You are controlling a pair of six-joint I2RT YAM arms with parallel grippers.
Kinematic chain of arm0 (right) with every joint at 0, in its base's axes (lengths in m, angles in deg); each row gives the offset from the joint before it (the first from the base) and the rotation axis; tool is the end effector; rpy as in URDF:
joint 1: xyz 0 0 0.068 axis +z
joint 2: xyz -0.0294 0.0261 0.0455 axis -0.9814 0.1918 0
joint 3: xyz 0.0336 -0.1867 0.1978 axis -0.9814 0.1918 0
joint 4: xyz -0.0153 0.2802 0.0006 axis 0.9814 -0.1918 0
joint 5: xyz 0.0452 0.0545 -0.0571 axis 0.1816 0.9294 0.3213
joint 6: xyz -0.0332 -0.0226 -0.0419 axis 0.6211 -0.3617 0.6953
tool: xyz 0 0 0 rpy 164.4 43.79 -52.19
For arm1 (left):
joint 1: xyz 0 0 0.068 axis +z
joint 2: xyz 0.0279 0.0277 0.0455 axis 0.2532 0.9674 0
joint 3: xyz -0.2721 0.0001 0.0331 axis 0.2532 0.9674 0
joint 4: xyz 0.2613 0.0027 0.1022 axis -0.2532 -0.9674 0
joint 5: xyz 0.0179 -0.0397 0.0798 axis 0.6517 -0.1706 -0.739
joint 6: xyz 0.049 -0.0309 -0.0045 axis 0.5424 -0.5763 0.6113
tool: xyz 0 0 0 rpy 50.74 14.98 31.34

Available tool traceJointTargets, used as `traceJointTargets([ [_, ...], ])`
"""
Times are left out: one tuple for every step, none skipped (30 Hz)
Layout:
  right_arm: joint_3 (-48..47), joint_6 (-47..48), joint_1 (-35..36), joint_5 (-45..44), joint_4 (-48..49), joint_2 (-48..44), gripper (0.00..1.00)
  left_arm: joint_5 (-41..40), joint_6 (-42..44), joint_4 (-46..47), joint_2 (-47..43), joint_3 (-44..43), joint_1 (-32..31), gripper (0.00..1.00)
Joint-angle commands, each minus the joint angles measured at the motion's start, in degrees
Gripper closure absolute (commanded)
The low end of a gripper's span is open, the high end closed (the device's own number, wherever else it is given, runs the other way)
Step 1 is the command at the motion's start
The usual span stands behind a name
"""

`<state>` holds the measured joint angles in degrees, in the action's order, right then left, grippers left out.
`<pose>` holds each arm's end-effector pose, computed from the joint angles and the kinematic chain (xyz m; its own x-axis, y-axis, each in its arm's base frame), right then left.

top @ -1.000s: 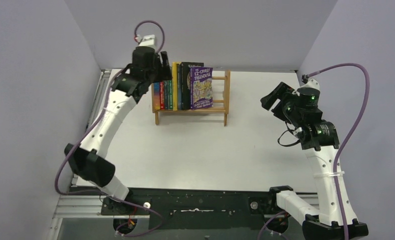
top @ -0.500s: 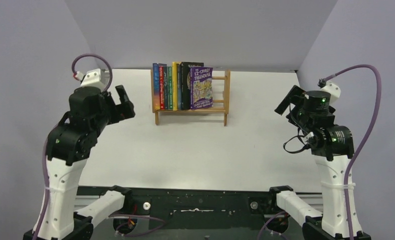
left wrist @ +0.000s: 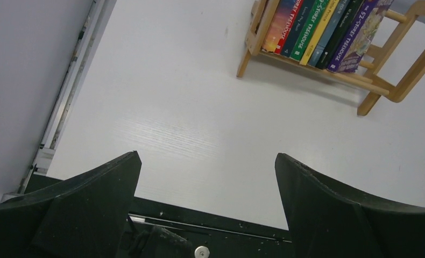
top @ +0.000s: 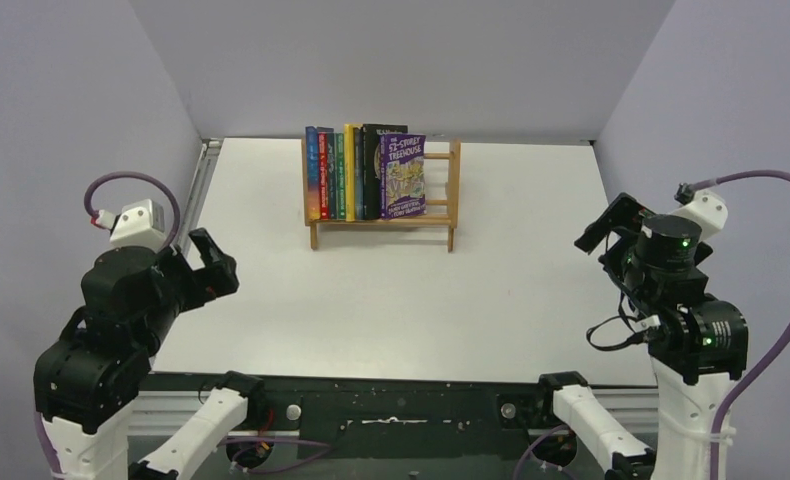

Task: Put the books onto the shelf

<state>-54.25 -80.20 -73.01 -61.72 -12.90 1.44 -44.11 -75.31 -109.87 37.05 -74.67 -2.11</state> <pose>0.1098 -0.0022 0.4738 -0.3412 0.4743 -0.8115 0.4279 0.8471 0.3152 0.0665 -0.0057 0.4769 -0.4309 -0.2919 -0.8539 -0.2055 0.9531 -0.2222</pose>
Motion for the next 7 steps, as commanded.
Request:
traceJointTargets([
  [3.02,1.93,-0.22,1.35,0.41,-3.63,0.00,1.46,-0.73,-0.70,-2.98,2.27,0.16,0.04],
  [3.67,2.32,-0.36,1.93,0.73,-4.35,0.00,1.39,-0.75,-0.61,-3.58,2.82,0.12,0.04],
  [4.19,2.55,-0.37,2.13,0.97,-4.91,0.00,1.41,-0.75,-0.46,-4.06,3.35,0.16,0.04],
  [4.56,2.81,-0.37,2.25,1.05,-5.21,0.00,1.41,-0.70,-0.25,-4.57,3.80,0.16,0.04],
  [4.75,3.27,-0.33,2.31,0.94,-5.40,0.00,1.53,-0.84,0.06,-5.14,4.54,0.12,0.04],
  [4.93,3.71,-0.33,2.30,0.89,-5.66,0.00,1.83,-0.88,0.48,-5.59,5.27,0.16,0.04],
  [5.04,4.04,-0.34,2.30,0.95,-5.87,0.00,1.97,-0.95,0.91,-6.11,5.95,0.16,0.04],
])
